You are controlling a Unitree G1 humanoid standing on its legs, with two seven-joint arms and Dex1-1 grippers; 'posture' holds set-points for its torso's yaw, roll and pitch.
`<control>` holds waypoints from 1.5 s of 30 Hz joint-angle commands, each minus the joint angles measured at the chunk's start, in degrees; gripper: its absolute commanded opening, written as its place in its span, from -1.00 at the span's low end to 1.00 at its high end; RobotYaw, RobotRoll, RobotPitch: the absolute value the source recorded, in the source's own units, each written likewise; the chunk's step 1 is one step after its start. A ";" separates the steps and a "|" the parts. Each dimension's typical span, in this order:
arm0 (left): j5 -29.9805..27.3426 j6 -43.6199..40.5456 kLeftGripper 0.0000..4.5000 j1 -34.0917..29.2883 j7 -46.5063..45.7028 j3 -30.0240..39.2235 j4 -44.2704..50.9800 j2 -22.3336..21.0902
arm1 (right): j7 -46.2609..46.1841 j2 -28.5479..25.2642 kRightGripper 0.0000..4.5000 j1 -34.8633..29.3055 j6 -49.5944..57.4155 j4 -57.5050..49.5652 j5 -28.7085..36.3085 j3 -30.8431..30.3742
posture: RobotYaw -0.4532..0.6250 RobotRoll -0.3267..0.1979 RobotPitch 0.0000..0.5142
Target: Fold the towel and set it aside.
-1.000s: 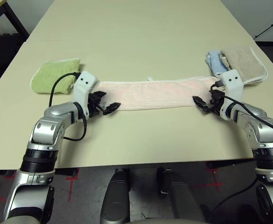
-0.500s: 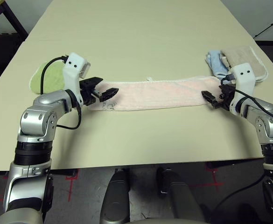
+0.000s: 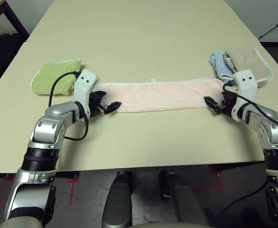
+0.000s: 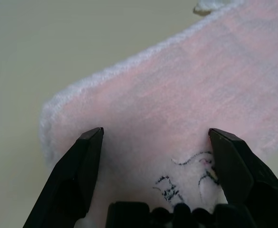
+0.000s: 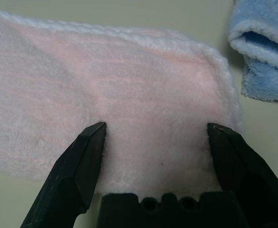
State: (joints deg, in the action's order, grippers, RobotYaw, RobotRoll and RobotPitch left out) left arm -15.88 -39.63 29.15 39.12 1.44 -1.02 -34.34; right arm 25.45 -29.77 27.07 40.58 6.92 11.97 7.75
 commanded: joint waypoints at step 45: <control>-14.86 2.52 0.99 1.07 -23.24 17.46 8.72 14.45 | -27.06 16.37 1.00 -1.93 15.67 -19.84 31.12 28.51 | 0.12 0.25 -0.29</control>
State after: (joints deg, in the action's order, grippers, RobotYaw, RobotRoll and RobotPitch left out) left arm -30.78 -36.92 31.19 15.53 19.56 6.36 -19.29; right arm 0.31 -13.94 26.34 54.71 -11.70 41.49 34.42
